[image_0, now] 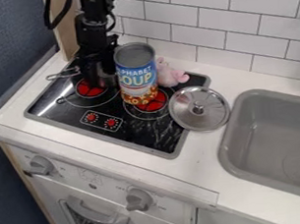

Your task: Place the silver object to the left of the stove

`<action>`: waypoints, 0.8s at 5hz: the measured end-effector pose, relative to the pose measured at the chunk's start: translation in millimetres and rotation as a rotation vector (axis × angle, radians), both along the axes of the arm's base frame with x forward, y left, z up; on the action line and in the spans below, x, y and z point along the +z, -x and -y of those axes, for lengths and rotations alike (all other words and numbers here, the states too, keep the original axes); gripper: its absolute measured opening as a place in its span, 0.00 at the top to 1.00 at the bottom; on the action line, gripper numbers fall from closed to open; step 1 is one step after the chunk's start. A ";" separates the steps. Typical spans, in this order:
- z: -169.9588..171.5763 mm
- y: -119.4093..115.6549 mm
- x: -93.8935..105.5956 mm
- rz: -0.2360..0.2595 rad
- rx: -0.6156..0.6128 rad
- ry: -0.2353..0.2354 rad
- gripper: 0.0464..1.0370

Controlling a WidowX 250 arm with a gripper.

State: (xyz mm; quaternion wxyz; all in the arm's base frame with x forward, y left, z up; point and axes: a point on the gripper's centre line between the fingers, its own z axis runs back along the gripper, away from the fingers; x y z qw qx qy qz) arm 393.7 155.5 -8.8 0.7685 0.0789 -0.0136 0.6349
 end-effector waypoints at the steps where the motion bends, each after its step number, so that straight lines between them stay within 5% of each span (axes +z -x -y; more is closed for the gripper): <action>1: -2.4 3.0 -2.2 -0.010 0.003 -0.018 0.69; 2: -5.4 5.3 -4.4 -0.014 0.002 -0.046 0.89; 4: -6.9 8.2 -4.8 -0.005 0.017 -0.043 0.94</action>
